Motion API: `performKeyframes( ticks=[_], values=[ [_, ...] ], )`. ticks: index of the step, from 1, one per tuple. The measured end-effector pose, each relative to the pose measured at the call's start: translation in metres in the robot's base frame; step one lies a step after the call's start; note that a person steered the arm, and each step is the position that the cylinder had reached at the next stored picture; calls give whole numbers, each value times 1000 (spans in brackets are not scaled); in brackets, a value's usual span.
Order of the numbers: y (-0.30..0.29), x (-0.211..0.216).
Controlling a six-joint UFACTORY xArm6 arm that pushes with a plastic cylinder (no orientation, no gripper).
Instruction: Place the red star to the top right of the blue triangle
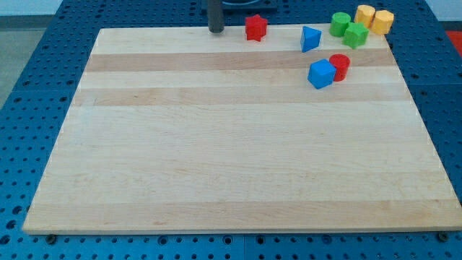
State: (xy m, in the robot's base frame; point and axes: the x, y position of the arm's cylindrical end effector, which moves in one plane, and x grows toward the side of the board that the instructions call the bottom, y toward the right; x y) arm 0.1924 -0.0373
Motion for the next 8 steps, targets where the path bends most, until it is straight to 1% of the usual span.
performKeyframes(
  ticks=[2, 4, 5, 6, 7, 8],
  values=[
    [94, 1],
    [146, 3],
    [176, 24],
    [215, 58],
    [241, 90],
    [255, 117]
  ],
)
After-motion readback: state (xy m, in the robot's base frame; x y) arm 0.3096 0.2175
